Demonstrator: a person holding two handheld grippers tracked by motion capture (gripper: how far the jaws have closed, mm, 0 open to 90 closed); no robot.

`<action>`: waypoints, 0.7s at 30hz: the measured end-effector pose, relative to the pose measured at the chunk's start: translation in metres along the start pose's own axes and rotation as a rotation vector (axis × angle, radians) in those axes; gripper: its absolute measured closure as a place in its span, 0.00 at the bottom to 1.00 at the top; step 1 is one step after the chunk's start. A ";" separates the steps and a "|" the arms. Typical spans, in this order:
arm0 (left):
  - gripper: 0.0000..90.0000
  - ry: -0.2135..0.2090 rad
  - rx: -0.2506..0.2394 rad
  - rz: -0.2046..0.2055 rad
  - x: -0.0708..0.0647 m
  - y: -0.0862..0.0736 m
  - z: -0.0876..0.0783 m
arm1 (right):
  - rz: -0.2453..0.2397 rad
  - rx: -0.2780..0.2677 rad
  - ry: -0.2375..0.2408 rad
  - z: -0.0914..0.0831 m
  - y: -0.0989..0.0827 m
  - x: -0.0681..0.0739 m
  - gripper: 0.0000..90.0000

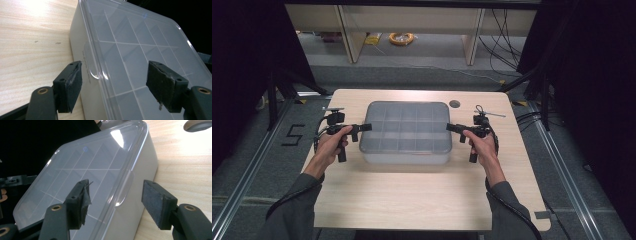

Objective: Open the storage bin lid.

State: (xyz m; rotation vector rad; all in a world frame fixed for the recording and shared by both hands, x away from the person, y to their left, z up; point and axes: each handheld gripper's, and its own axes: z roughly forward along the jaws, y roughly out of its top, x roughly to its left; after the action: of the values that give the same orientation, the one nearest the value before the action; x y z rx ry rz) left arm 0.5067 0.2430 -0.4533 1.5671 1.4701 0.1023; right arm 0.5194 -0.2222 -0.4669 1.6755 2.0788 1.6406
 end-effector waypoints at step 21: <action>0.48 0.045 0.021 -0.018 0.000 0.004 0.020 | 0.045 0.027 0.024 0.011 -0.001 0.007 0.50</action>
State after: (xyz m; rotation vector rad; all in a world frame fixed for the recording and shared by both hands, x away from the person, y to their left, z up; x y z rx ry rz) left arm 0.5222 0.2324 -0.4609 1.5779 1.5247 0.1128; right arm 0.5218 -0.2091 -0.4687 1.7323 2.0988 1.6609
